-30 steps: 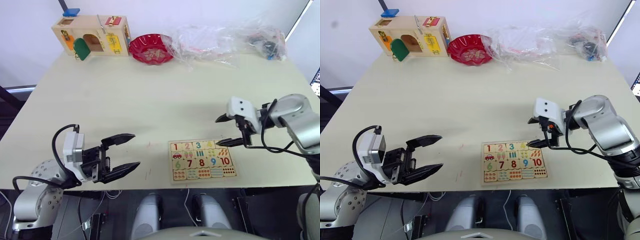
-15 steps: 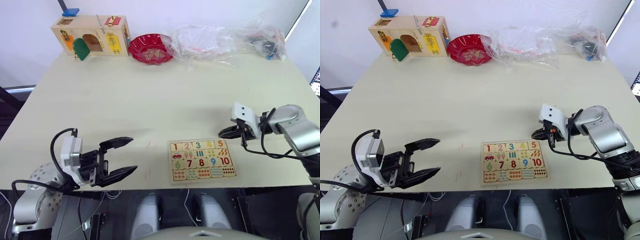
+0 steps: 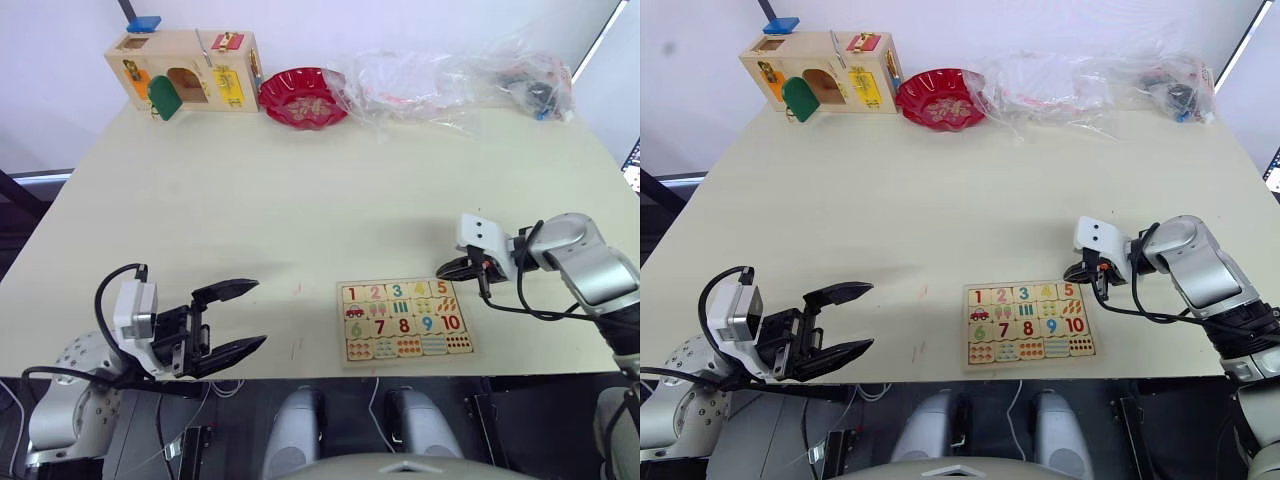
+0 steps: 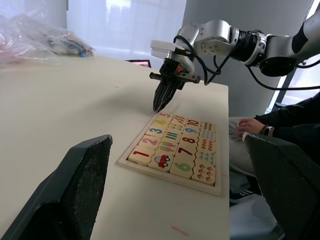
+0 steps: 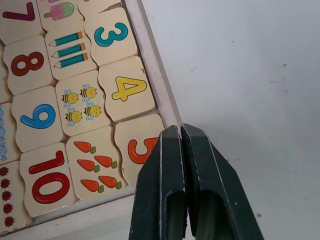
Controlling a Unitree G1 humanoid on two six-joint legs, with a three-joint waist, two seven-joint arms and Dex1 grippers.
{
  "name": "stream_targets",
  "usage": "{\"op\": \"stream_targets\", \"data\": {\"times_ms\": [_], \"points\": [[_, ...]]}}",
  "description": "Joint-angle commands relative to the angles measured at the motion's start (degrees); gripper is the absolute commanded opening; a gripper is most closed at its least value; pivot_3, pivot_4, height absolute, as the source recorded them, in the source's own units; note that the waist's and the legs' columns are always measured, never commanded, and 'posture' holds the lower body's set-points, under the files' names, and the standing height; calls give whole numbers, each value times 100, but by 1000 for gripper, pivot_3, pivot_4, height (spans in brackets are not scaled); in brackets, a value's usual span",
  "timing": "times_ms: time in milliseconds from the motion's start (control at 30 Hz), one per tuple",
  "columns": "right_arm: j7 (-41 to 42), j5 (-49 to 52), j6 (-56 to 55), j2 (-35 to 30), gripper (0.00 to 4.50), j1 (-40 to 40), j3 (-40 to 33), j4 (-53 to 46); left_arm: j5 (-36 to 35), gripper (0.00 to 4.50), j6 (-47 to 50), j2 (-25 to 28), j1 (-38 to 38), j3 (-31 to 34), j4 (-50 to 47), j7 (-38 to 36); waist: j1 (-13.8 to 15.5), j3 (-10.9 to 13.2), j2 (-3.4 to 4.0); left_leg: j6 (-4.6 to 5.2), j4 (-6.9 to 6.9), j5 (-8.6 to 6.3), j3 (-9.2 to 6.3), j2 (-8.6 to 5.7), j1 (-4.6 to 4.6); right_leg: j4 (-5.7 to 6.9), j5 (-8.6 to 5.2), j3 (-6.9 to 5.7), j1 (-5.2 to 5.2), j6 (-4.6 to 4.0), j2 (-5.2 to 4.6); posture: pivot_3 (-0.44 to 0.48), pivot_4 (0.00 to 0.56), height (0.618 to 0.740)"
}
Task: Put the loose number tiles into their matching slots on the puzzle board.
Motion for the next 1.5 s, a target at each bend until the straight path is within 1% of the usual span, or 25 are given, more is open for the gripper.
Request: {"op": "stream_targets", "data": {"times_ms": [33, 167, 467, 767, 867, 1000, 1133, 1167, 1267, 1433, 1467, 1500], "points": [[-5, -43, -96, -33, 67, -64, -49, -57, -69, 4500, 68, 55, -41, 23, -274, 116, 0, 0, 0, 0, 0, 0, 0, 0, 0, 0, 0, 0, 0, 0, 0, 0, 150, 740], [10, -85, -104, -44, 67, -29, -24, -82, -117, 4500, 257, 74, -100, -22, -547, 340, 3, 0, 0, 0, 0, 0, -1, 0, 0, 0, 0, 0, 0, 0, 0, 0, 150, 740], [95, -131, -99, -85, 67, 24, 36, -89, -191, 4500, 457, 95, -122, -14, -805, 552, 1, 0, 0, 0, 0, 0, 0, 0, 0, 1, 0, 0, 0, 0, 1, 0, 150, 740], [153, -134, -119, -108, 67, 62, 24, -127, -187, 4500, 491, 73, -123, -19, -832, 585, 3, 0, 0, 0, 0, 0, 2, 0, 0, 1, 0, 1, 0, 0, 1, 0, 150, 740], [36, -104, -122, -81, 67, 66, -93, -111, -172, 4500, 452, 63, -99, -4, -780, 537, 4, 0, 0, 0, 0, 0, 5, 0, 0, 1, 0, 0, 1, 0, 1, 0, 150, 740], [-81, 309, -146, -59, 67, 222, -617, -321, -175, 4500, 490, 75, -27, 33, -816, 592, 9, 0, 0, 0, 0, 0, 6, -1, 0, 0, 0, 0, 1, 0, 1, 0, 150, 740], [-364, 776, -365, 65, 67, 601, -1303, -701, -125, 4500, 423, 57, 111, 78, -750, 582, 6, 0, 0, 0, 0, 0, 6, 0, 0, 1, 0, 1, 1, 1, 1, 0, 150, 740], [-470, 1103, -695, 305, 67, 813, -1723, -835, -107, 4500, 431, 48, 146, 79, -719, 615, 6, -3, -4, 0, 0, 0, 5, 0, 0, 1, 0, 1, 1, 1, 2, 0, 150, 740], [-495, 1732, -836, 437, 67, 1505, -2487, -1289, 7, 4500, 381, 4, 236, 69, -566, 691, 38, -3, -4, 0, 0, 0, 3, 2, 3, 1, 0, 2, 6, 1, 8, 0, 150, 740], [-418, 2172, -716, 226, 67, 2372, -3032, -1608, 115, 4500, 288, -22, 347, 90, -416, 709, 79, -2, -4, 0, -1, -1, -3, 0, 0, -8, -1, 1, 12, 2, 6, 0, 150, 740], [-414, 2212, -739, 183, 574, 2619, -3166, -1654, 133, 4500, 293, -15, 369, 105, -389, 723, 78, -3, -5, 1, 1, 0, -4, 0, 3, -5, 0, 3, 12, 3, 4, 0, 150, 740], [-404, 2277, -779, 162, 801, 2939, -3382, -1704, 144, 4500, 329, -8, 413, 130, -365, 767, 92, -4, -7, 1, 1, 0, -5, 0, 11, -4, 0, 3, 16, 2, 4, 0, 150, 740]]}}
